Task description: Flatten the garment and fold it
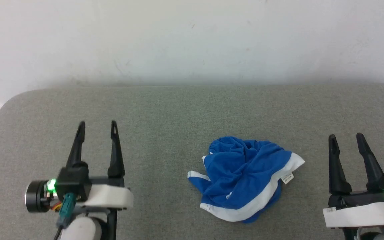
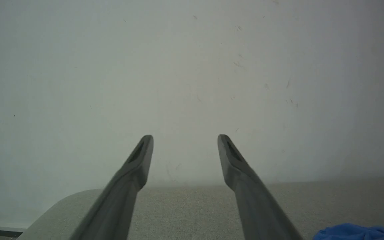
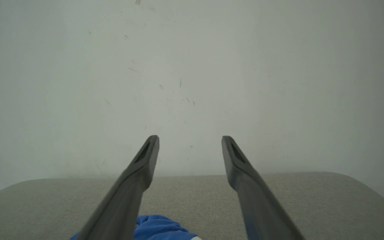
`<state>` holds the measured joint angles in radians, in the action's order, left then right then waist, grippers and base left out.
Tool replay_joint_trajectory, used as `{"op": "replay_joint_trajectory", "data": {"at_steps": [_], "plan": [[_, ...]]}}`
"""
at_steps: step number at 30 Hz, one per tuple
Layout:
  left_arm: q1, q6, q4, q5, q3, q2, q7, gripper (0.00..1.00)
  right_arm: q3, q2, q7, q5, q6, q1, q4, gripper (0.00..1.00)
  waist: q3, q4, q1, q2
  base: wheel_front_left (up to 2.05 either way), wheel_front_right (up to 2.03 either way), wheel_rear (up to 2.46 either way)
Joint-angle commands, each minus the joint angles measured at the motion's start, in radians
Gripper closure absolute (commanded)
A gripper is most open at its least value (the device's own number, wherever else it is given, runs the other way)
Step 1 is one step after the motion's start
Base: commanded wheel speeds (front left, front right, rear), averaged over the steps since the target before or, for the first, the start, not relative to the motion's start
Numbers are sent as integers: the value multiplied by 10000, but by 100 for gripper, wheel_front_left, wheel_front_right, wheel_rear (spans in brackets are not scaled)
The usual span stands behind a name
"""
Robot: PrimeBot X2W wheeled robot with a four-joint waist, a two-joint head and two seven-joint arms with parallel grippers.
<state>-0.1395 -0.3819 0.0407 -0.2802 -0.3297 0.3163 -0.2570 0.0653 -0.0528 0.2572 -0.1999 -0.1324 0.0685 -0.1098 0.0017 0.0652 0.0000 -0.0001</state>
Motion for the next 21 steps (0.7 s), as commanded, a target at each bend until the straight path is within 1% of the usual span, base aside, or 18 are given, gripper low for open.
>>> {"op": "replay_joint_trajectory", "data": {"at_steps": [1, 5, 9, 13, 17, 20, 21], "plan": [[281, 252, 79, 228, 186, -126, -46, 0, 17, 26, 46, 106, 17, 146, 82, 0, -3, 1, 0, 1, 0, 0, 0], [1018, 1225, -66, 769, 587, -557, -46, 0, 51, 26, 46, 203, 17, 307, 282, 0, -8, 0, 0, 1, 0, 0, 0], [1300, 1849, -453, 1184, 926, -941, -47, 0, 1, 26, 46, 258, 17, 362, 360, 0, 2, -75, 0, 1, 0, 0, 0], [894, 2414, -501, 1464, 1252, -1130, -47, 0, 27, 26, 46, 255, 17, 307, 361, 0, 20, -125, 0, 1, 0, 0, 0], [137, 3453, -949, 1822, 845, -889, -47, 0, 26, 26, 46, 270, 17, 279, 344, 0, 5, -147, 0, 1, 0, 0, 0], [-536, 4244, -1646, 2143, 179, -643, -24, 0, -13, 26, 46, 262, 17, 287, 333, 0, 22, -194, 0, 1, 0, 0, 0], [-744, 4483, -1870, 2191, -81, -599, 200, 0, -34, 26, 46, 259, 17, 286, 328, 0, 40, -223, 0, 1, 0, 0, 0]]}}
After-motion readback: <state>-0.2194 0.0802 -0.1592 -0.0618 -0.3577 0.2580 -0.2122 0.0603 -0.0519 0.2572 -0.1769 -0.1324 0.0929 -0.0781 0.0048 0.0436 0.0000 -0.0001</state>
